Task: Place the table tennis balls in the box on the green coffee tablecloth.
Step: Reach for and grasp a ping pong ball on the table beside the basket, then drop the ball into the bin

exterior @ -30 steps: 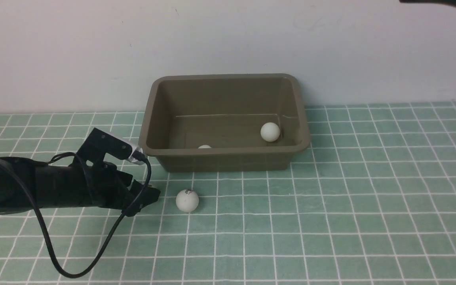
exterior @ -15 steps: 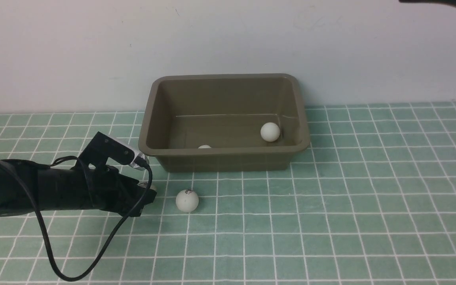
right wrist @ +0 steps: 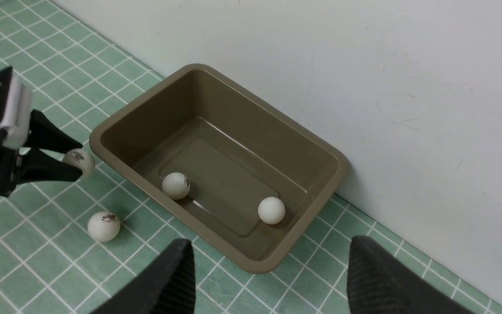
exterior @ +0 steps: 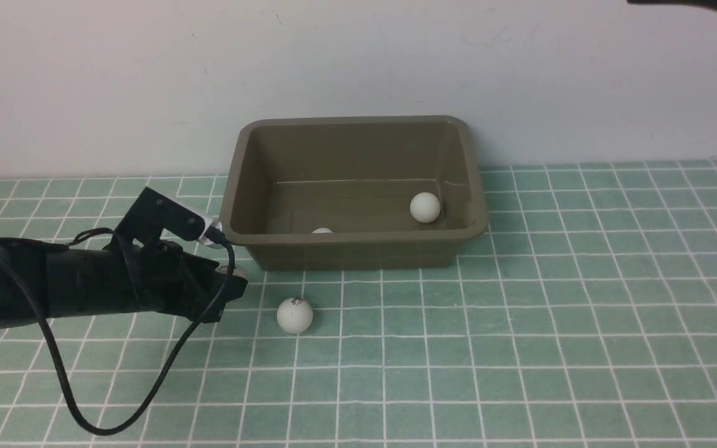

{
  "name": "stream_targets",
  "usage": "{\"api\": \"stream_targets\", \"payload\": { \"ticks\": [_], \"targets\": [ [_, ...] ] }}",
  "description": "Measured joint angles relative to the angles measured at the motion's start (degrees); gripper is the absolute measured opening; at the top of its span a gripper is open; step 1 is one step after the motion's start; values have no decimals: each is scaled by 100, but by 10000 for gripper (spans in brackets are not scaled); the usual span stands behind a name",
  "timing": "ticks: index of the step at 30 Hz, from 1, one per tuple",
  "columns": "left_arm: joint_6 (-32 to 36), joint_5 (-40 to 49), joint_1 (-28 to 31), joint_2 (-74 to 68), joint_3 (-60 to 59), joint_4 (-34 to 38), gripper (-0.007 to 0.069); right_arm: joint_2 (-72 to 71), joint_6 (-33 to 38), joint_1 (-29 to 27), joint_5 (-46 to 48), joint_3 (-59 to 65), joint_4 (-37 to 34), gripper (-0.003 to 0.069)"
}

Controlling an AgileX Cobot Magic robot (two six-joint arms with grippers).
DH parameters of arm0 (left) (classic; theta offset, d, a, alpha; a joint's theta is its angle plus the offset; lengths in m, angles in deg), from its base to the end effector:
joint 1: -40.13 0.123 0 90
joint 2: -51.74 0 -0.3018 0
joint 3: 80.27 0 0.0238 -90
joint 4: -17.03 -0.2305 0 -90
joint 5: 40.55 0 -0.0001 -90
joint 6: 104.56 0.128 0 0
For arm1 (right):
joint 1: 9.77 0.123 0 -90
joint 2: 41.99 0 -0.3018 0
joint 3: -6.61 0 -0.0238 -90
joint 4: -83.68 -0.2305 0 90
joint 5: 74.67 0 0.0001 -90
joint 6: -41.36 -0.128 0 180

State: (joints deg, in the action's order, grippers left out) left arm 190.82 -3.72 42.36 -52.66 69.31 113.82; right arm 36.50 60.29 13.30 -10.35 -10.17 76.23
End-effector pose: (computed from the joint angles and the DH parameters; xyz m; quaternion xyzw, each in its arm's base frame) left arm 0.3371 -0.0632 0.2040 0.2419 0.8357 -0.2128 0.4447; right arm 0.2098 0.1056 0.4744 -0.3201 0.8296 0.0813 0.4502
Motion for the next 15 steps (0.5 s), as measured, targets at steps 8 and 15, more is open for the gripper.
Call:
{"api": "stream_targets", "payload": {
  "ticks": [8,15],
  "targets": [
    [25,716,0,458,134,-90,342,0,0,0,0,0,0,432],
    [393,792,0,-6,1022,-36,342,0,0,0,0,0,-57,432]
  ]
}}
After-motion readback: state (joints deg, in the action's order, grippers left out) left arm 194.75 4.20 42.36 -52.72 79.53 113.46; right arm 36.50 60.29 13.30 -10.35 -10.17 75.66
